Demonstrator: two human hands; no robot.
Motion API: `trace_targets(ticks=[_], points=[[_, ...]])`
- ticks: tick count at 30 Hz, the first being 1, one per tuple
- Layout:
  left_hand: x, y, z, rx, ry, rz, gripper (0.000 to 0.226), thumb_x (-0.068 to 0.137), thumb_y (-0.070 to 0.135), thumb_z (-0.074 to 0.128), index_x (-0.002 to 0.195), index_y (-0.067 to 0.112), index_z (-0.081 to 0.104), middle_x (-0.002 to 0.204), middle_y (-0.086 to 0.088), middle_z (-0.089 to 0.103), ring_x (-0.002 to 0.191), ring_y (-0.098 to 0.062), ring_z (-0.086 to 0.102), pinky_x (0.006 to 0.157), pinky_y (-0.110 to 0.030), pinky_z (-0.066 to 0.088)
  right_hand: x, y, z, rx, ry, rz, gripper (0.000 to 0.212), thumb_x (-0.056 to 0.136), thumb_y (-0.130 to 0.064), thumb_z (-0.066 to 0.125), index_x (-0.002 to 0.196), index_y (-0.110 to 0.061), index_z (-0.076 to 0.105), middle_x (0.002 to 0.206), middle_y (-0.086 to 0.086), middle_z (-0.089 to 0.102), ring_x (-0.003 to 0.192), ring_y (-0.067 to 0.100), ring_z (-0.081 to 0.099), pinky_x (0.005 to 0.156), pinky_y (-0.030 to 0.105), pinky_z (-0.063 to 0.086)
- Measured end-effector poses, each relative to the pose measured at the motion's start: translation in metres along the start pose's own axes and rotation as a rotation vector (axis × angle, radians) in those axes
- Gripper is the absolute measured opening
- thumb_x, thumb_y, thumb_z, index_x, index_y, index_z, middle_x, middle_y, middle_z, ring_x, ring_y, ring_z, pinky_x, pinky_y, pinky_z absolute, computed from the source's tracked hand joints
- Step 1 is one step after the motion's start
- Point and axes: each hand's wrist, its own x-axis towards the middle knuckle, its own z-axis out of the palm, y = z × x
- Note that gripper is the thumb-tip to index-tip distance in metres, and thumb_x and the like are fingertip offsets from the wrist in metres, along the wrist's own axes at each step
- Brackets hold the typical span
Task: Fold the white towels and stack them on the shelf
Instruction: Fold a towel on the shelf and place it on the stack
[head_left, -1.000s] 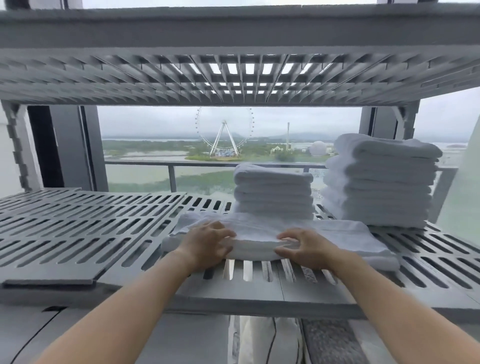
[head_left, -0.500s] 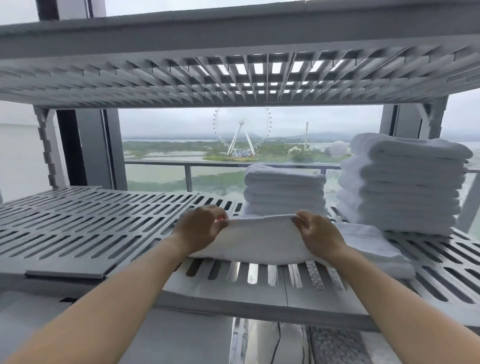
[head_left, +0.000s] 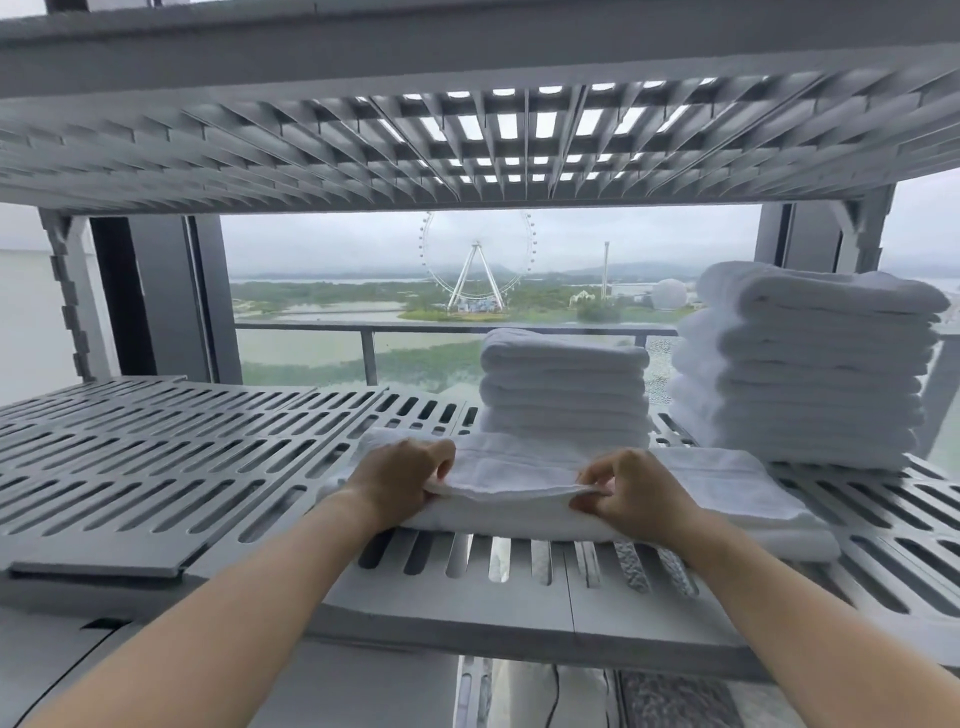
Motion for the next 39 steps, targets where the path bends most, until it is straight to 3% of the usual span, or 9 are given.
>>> trace_targets(ticks=[4,7,14,16,19,23,31,35,39], points=[[-0.001,0.001,0.003,-0.147,0.031,0.043,0.024,0.082,0.039,0.066,0.1,0.027,0.057,0.1,0.01,0.055,0.088,-0.01,0.054,0.07,-0.021,0.037,-0.004,-0.001,0.002,-0.002,-0.042,-0.056,0.019,0.075,-0.038,0.073,0.086,-0.023,0.069,0.089,-0.008,0.065,0.083,0.014,0.06,0.078,0.03,0.049],[-0.004,0.005,0.003,-0.231,-0.036,0.05,0.038,0.078,0.057,0.06,0.104,0.03,0.062,0.102,0.012,0.057,0.086,-0.006,0.054,0.075,-0.021,0.044,-0.006,-0.001,0.008,0.005,-0.038,-0.114,0.032,0.08,-0.043,0.067,0.103,-0.021,0.07,0.1,-0.014,0.059,0.093,0.008,0.058,0.086,0.025,0.045],[-0.021,0.019,0.019,-0.268,0.146,-0.094,0.028,0.078,0.044,0.068,0.087,0.02,0.054,0.065,0.014,0.045,0.06,-0.007,0.045,0.058,-0.022,0.036,-0.011,0.002,0.015,0.054,0.12,-0.119,0.01,0.076,-0.025,0.075,0.082,-0.017,0.076,0.089,-0.01,0.066,0.085,0.013,0.063,0.082,0.03,0.049],[-0.025,0.023,0.022,-0.256,0.208,-0.077,0.025,0.079,0.036,0.07,0.086,0.018,0.053,0.07,0.012,0.048,0.063,-0.008,0.046,0.058,-0.02,0.038,-0.013,-0.002,0.016,0.037,0.137,-0.126,0.004,0.075,-0.024,0.075,0.077,-0.021,0.075,0.086,-0.011,0.066,0.083,0.014,0.063,0.078,0.032,0.049],[-0.026,0.022,0.02,-0.223,0.228,-0.08,0.014,0.083,0.015,0.061,0.095,0.021,0.056,0.1,0.005,0.059,0.091,-0.017,0.057,0.08,-0.034,0.048,-0.017,0.0,0.017,-0.01,0.138,-0.128,0.007,0.077,-0.025,0.072,0.083,-0.023,0.07,0.092,-0.008,0.065,0.089,0.019,0.062,0.078,0.032,0.048],[-0.024,0.003,0.006,-0.167,0.034,-0.172,0.054,0.082,-0.006,0.042,0.119,0.03,0.059,0.134,0.009,0.053,0.122,-0.017,0.05,0.101,-0.038,0.042,-0.018,0.007,0.015,-0.052,0.049,-0.07,0.028,0.086,-0.033,0.06,0.114,-0.033,0.062,0.122,-0.012,0.06,0.11,0.015,0.057,0.089,0.029,0.044],[-0.035,-0.033,-0.006,-0.144,0.039,-0.141,0.053,0.08,-0.012,0.041,0.108,0.026,0.068,0.112,0.003,0.069,0.106,-0.018,0.061,0.089,-0.036,0.05,0.003,0.005,0.017,-0.129,-0.027,0.023,0.019,0.091,-0.025,0.046,0.098,-0.025,0.063,0.102,0.001,0.066,0.1,0.026,0.059,0.073,0.031,0.042],[-0.029,-0.039,-0.011,-0.189,0.036,-0.096,0.04,0.081,-0.001,0.048,0.105,0.022,0.069,0.107,0.001,0.07,0.102,-0.018,0.063,0.089,-0.036,0.051,0.015,-0.034,0.029,-0.143,-0.098,-0.04,0.043,0.083,-0.036,0.056,0.125,-0.027,0.056,0.122,-0.002,0.064,0.111,0.021,0.059,0.089,0.029,0.045],[-0.026,-0.045,-0.011,-0.195,0.033,-0.055,0.043,0.078,-0.004,0.047,0.103,0.023,0.069,0.11,0.0,0.068,0.101,-0.02,0.062,0.088,-0.037,0.051,0.034,-0.086,0.064,-0.123,-0.133,-0.162,0.048,0.083,-0.04,0.057,0.127,-0.023,0.053,0.127,0.001,0.061,0.112,0.022,0.057,0.091,0.03,0.046]])
